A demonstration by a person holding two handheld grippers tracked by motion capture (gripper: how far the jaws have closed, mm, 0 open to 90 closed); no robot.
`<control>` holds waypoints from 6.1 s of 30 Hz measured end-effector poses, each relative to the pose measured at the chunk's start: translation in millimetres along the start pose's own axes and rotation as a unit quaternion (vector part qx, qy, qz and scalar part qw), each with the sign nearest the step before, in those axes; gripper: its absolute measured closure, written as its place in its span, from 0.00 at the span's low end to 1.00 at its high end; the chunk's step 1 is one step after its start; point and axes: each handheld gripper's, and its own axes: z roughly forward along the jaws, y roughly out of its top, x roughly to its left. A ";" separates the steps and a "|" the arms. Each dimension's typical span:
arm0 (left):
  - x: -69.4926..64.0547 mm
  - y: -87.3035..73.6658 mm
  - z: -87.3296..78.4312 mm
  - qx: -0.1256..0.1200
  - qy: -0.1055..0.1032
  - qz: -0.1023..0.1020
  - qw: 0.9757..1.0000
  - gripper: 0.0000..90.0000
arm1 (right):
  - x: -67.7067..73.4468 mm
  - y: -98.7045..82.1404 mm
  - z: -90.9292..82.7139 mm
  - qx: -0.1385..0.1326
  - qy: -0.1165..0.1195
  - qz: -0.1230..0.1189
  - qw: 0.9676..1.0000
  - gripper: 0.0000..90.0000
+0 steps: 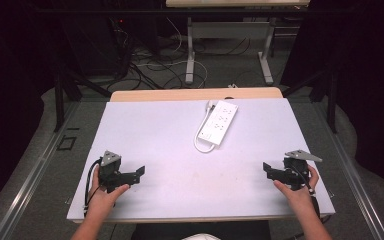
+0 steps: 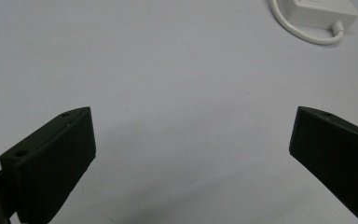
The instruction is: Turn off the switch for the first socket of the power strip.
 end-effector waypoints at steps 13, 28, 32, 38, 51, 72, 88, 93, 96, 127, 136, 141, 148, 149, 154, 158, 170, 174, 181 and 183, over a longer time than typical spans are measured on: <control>-0.1 -1.8 -3.8 -0.007 0.004 0.006 1.000 0.00 | 7.4 -3.6 3.4 0.003 -0.009 -0.037 0.999 0.20; -3.3 -1.9 -3.2 -0.004 0.004 0.004 1.000 0.00 | 24.3 2.0 8.6 -0.003 0.019 -0.075 0.997 0.27; -3.3 -2.0 -3.0 -0.009 0.006 0.002 1.000 0.00 | 28.4 3.7 11.9 -0.003 0.023 -0.081 0.996 0.29; -3.2 -1.7 -3.2 -0.006 0.006 0.004 1.000 0.00 | 33.6 5.5 17.8 -0.005 0.039 -0.083 0.996 0.34; -4.6 -2.0 -3.0 -0.008 0.006 0.005 1.000 0.01 | 44.4 15.1 25.5 0.010 0.061 -0.111 0.992 0.37; -3.8 -2.5 -2.6 -0.007 0.007 0.001 1.000 0.01 | 65.7 58.9 27.0 0.052 0.097 -0.158 0.981 0.37; -3.5 -2.5 -2.8 -0.007 0.009 0.000 1.000 0.01 | 77.3 86.4 31.0 0.085 0.107 -0.183 0.974 0.38; -3.5 -2.4 -2.8 -0.008 0.008 0.000 1.000 0.01 | 79.7 94.4 31.1 0.092 0.100 -0.190 0.972 0.39; -3.3 -2.4 -2.8 -0.008 0.008 0.001 1.000 0.01 | 80.7 98.9 31.4 0.093 0.103 -0.195 0.971 0.39; -3.2 -2.5 -2.0 -0.012 0.010 0.000 1.000 0.02 | 94.8 144.4 45.9 0.107 0.104 -0.194 0.970 0.42; -3.1 -2.4 -2.0 -0.012 0.009 0.001 1.000 0.02 | 103.7 155.7 57.5 0.111 0.101 -0.204 0.967 0.44; -2.9 -2.4 -1.8 -0.012 0.009 0.000 1.000 0.02 | 106.5 160.2 63.0 0.115 0.101 -0.198 0.968 0.44; -2.1 -1.9 -2.4 -0.008 0.007 0.002 1.000 0.02 | 111.1 168.0 75.8 0.124 0.095 -0.194 0.968 0.44; -2.1 -1.9 -2.4 -0.008 0.007 0.002 1.000 0.02 | 111.8 168.3 77.9 0.120 0.094 -0.191 0.970 0.44; -1.8 -2.0 -2.4 -0.008 0.006 -0.001 1.000 0.02 | 113.4 171.9 83.9 0.130 0.093 -0.182 0.970 0.44; -1.7 -1.9 -2.4 -0.008 0.006 -0.001 1.000 0.02 | 115.8 176.1 90.0 0.131 0.091 -0.175 0.972 0.44; -0.9 -1.9 -2.2 -0.009 0.005 -0.004 1.000 0.02 | 124.0 188.8 110.2 0.147 0.074 -0.147 0.975 0.46; -0.8 -2.0 -2.3 -0.011 0.005 -0.005 1.000 0.02 | 126.0 190.9 114.9 0.152 0.069 -0.137 0.976 0.47; -0.5 -1.9 -2.4 -0.012 0.004 -0.003 1.000 0.02 | 126.6 195.5 124.6 0.146 0.061 -0.106 0.982 0.47; -0.7 -2.0 -1.7 -0.015 0.004 -0.003 1.000 0.02 | 125.7 197.5 126.8 0.146 0.055 -0.100 0.983 0.47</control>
